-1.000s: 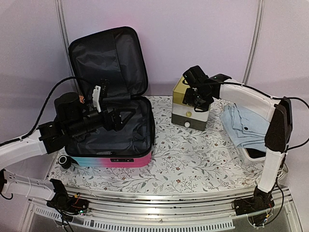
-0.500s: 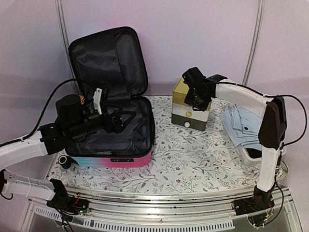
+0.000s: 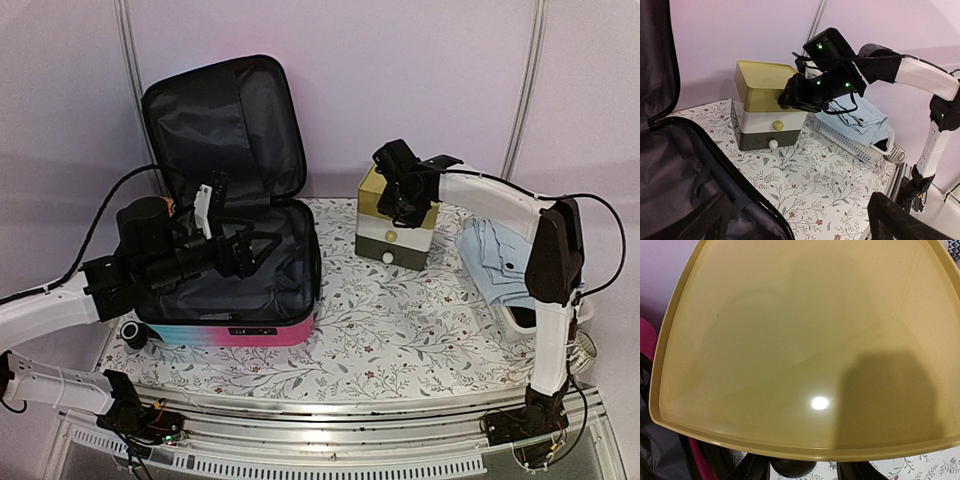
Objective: Open, take out, and arrange the luggage
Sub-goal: Open the drawer in the storage box.
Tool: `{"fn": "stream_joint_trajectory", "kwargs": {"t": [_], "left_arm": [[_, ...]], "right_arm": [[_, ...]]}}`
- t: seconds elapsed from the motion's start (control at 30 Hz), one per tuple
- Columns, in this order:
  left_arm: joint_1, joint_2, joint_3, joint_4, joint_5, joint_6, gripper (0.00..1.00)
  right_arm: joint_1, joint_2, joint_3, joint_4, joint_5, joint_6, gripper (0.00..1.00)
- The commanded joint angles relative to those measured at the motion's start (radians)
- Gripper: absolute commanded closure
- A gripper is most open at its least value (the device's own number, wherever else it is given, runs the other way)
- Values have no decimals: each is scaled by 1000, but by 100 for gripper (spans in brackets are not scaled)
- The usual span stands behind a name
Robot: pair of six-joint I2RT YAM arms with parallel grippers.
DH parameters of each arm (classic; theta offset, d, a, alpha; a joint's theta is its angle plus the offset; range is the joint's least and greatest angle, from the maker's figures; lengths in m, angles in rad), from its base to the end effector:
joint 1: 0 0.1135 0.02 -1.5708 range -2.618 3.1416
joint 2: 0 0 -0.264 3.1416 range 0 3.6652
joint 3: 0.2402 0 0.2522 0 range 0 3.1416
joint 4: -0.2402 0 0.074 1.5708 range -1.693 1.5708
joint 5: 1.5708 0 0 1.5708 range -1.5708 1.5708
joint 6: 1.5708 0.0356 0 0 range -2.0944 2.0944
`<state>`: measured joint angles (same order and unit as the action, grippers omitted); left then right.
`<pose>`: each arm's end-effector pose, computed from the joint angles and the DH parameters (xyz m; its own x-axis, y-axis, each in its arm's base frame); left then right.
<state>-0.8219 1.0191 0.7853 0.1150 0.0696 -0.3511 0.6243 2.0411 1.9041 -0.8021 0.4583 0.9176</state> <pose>0.1633 -0.1794 0.3270 -0.3432 -0.1347 -0.9295 0.7025 0.6201 -0.3492 0.3768 0.2520 0.2893 -0.6459 0.4125 -0.6424 0.3303 0.9096 0.2520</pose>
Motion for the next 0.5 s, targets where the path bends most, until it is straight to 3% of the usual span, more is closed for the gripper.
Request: {"fn": "stream_joint_trajectory", "kwargs": {"t": [0.0, 0.23, 0.47], "left_arm": [[-6, -16, -15, 15, -2, 11, 2], [-6, -18, -18, 16, -2, 9, 2], [-6, -17, -17, 17, -1, 8, 2]], "right_arm": [[-12, 37, 30, 34, 40, -17, 58], [-12, 38, 33, 30, 44, -25, 67], [2, 14, 25, -12, 59, 0, 69]]}}
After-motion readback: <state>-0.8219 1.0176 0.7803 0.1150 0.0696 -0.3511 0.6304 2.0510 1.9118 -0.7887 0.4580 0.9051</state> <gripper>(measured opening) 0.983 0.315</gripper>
